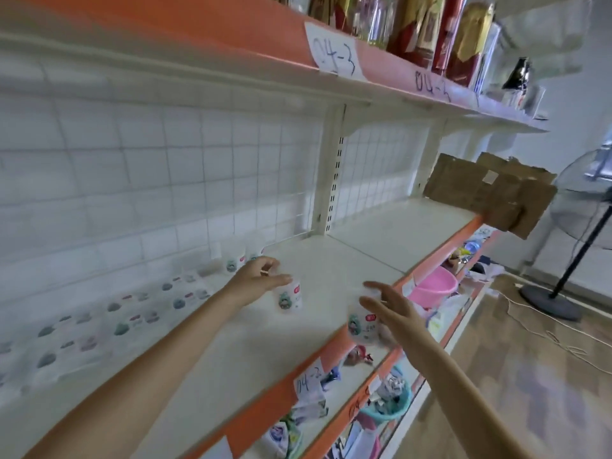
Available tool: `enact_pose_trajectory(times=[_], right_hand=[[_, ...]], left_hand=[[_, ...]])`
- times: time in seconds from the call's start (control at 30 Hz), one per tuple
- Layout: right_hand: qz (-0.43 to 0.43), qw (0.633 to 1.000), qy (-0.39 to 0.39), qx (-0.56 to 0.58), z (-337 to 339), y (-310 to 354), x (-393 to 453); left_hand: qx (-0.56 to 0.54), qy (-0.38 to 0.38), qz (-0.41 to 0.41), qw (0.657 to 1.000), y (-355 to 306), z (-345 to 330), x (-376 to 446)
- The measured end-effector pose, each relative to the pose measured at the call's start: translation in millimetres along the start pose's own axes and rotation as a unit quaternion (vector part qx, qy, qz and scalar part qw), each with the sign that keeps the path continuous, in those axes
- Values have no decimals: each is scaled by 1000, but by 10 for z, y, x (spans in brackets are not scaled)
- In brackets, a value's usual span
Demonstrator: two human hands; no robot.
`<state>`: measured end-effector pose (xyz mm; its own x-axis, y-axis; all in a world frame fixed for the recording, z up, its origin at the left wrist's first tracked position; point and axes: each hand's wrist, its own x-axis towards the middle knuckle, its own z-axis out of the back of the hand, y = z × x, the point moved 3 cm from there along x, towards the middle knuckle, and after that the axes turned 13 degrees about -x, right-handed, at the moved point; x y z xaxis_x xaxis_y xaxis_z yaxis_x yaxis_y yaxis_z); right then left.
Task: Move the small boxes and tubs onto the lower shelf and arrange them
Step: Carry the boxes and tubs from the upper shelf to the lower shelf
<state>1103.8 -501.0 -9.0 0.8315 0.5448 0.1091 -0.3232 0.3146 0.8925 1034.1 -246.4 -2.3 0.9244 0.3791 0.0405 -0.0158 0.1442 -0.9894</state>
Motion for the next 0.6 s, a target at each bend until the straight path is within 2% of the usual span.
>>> enact_pose_trajectory(times=[0.33, 0.53, 0.6], right_hand=[[84, 990, 60, -99, 106, 34, 1948], [170, 952, 161, -195, -44, 81, 2859], [192, 941, 193, -203, -133, 54, 3075]], left_hand=[[183, -81, -1, 980, -367, 8, 1177], [365, -123, 58, 921, -399, -5, 1695], [389, -144, 85, 906, -384, 16, 1790]])
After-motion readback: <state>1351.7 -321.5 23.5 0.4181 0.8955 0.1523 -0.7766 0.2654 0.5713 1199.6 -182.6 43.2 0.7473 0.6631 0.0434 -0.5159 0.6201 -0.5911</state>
